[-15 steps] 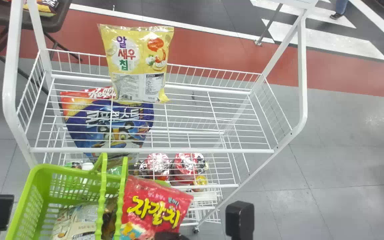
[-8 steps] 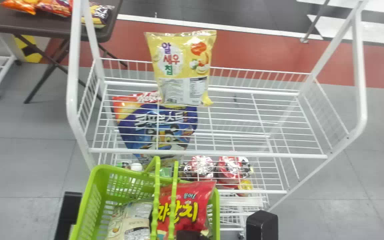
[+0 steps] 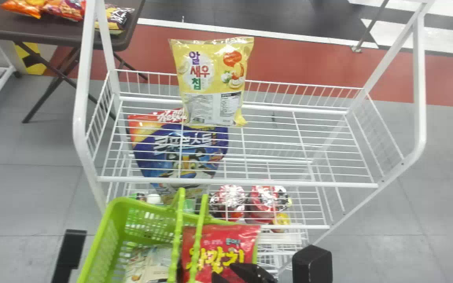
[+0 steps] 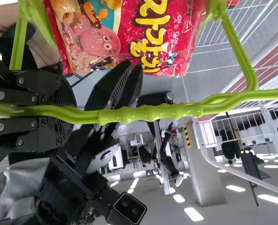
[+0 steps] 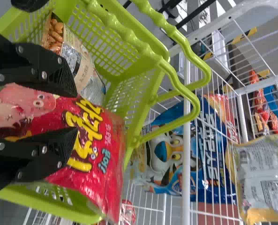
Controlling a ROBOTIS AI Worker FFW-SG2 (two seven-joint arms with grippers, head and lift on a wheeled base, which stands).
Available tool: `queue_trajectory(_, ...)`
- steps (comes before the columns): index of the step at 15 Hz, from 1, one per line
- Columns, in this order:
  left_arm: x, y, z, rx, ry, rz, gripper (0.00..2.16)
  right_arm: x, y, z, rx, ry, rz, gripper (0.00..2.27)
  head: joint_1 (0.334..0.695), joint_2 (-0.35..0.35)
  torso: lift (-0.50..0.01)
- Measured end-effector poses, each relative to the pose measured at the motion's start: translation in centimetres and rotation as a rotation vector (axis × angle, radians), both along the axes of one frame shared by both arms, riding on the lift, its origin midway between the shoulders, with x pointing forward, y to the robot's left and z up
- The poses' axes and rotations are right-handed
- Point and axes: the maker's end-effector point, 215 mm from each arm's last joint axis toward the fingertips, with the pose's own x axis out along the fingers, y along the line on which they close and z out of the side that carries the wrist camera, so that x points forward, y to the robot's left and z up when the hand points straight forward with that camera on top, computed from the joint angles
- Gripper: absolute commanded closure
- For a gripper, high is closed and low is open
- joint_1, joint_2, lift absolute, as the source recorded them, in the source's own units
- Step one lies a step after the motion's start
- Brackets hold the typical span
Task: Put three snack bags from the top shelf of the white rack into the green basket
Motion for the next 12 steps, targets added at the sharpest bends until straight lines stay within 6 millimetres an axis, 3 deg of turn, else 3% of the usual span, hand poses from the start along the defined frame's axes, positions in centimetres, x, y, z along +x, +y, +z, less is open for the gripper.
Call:
queue_trajectory(3,0.1,0.2,0.0,-0.001,0.001,0.005,1.51,2.3,-1.8,2.7,-0.006,-0.092,-0.036,0.04,0.695,-0.269,0.000)
queue_trajectory(7,0.4,0.7,0.1,-0.017,0.002,0.038,1.51,8.4,-6.3,10.9,-0.057,-0.441,-0.192,0.04,0.695,-0.319,0.000)
queue_trajectory(10,0.6,1.2,0.2,-0.033,0.002,0.091,1.51,10.2,-7.6,17.3,-0.041,-0.669,-0.278,0.04,0.695,-0.324,0.000)
queue_trajectory(12,0.4,1.5,0.1,-0.045,0.010,0.123,1.51,10.6,-7.4,19.4,-0.028,-0.733,-0.303,0.04,0.695,-0.317,0.000)
